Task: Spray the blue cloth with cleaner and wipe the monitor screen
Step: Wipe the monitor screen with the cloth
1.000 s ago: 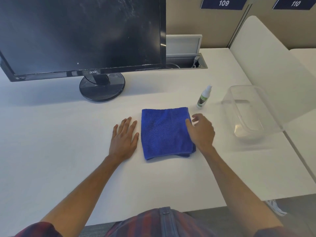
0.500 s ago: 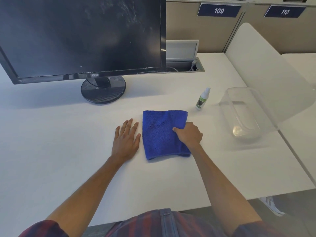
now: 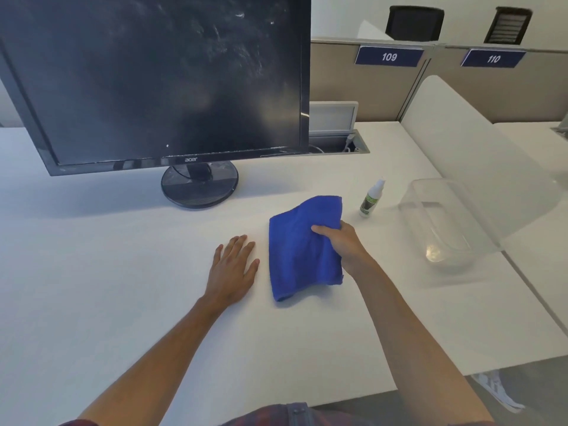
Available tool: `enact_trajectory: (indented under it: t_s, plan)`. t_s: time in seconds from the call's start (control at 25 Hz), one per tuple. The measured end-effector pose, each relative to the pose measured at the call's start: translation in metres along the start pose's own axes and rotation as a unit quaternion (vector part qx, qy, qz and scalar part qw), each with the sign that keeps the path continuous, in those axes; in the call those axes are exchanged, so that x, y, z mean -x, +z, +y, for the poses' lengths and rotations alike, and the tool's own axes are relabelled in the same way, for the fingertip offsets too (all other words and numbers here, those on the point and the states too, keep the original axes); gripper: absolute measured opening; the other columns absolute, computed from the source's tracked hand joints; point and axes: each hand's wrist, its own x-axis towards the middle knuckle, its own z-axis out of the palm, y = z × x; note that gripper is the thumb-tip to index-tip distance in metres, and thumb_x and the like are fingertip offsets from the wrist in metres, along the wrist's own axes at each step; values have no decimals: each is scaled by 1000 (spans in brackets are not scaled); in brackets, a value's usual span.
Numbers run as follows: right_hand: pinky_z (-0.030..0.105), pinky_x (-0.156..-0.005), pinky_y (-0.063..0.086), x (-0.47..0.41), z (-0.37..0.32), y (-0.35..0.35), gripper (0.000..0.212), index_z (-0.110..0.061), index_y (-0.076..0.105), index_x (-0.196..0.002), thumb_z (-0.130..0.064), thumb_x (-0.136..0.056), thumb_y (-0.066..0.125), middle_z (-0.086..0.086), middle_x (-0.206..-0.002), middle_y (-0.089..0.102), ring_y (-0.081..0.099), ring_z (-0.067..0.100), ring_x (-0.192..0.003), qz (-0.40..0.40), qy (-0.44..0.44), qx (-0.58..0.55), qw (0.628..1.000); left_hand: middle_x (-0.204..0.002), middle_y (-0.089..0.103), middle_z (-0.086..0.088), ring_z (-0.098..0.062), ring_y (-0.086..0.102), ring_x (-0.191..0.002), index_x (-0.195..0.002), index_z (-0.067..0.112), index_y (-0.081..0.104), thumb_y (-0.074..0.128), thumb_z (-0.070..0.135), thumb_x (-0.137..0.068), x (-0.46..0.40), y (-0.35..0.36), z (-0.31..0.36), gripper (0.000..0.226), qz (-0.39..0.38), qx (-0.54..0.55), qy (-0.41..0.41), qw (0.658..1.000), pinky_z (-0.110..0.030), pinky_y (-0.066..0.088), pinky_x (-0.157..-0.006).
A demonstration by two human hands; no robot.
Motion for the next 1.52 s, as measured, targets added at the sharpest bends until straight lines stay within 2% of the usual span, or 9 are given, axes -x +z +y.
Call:
enact_trajectory:
  t_s: [0.12,0.24,0.52,0.68,0.8,1.04,1.36,1.44,1.52]
  plan:
    - [39,-84,57,8,-3,16,50,-8,65,-119,-21,-74,84,7,-114,72,67,27,-108,-38,36,-117,992,-158,27,-1,-18,19,-147,-146,20,37,20,52,-93,3,-14,-20,64,0,7,0,1000,-36,11,-120]
    - [40,-83,56,14,-10,40,41,-6,66,-114,-17,-77,80,11,-112,72,68,28,-103,-67,36,-198,977,-157,30,1,-17,24,-146,-144,21,41,34,44,-99,4,-24,-45,51,-7,25,0,1000,-33,19,-118]
    - [38,-81,52,14,-49,93,44,-3,56,-120,-32,-88,63,12,-114,67,64,26,-108,-128,25,-253,959,-139,50,11,-11,46,-128,-132,29,50,40,44,-99,-7,-51,-65,38,3,150,-60,987,-25,37,-99]
    - [41,-97,48,3,-56,105,34,-7,54,-122,-30,-97,51,8,-125,63,59,23,-119,-161,15,-285,945,-127,56,16,-6,52,-114,-126,31,52,43,39,-99,-8,-58,-67,30,26,173,-80,981,-28,42,-94]
    - [50,-103,45,-2,-57,110,45,-10,55,-126,-37,-90,58,10,-127,65,60,29,-121,-175,18,-286,942,-126,55,23,-2,51,-114,-127,35,52,44,38,-98,-5,-60,-71,30,43,177,-93,979,-29,43,-96]
    - [38,-82,56,14,-83,134,53,-11,55,-129,-34,-82,62,8,-127,67,66,25,-113,-219,-9,-291,931,-124,57,24,-2,54,-113,-120,36,56,44,48,-95,-4,-71,-92,31,68,184,-123,973,-28,45,-95]
    - [27,-75,52,17,-158,213,42,-18,52,-133,-37,-95,58,-3,-119,69,69,13,-101,-95,-114,-325,934,-125,63,6,-18,59,-114,-118,24,63,56,32,-95,-48,-160,-166,25,246,243,-190,919,-40,48,-100]
    - [20,-75,48,14,-182,245,35,-26,52,-124,-38,-92,62,-12,-112,64,64,4,-97,-27,-185,-279,942,-121,65,1,-21,62,-110,-117,20,64,56,29,-94,-59,-192,-190,26,289,235,-193,908,-42,52,-97]
    - [10,-72,46,8,-206,284,11,-31,54,-108,-26,-98,58,-17,-102,61,58,-11,-88,46,-302,-210,929,-113,69,-2,-21,65,-98,-113,16,64,58,24,-94,-69,-223,-214,22,342,207,-190,897,-40,56,-86]
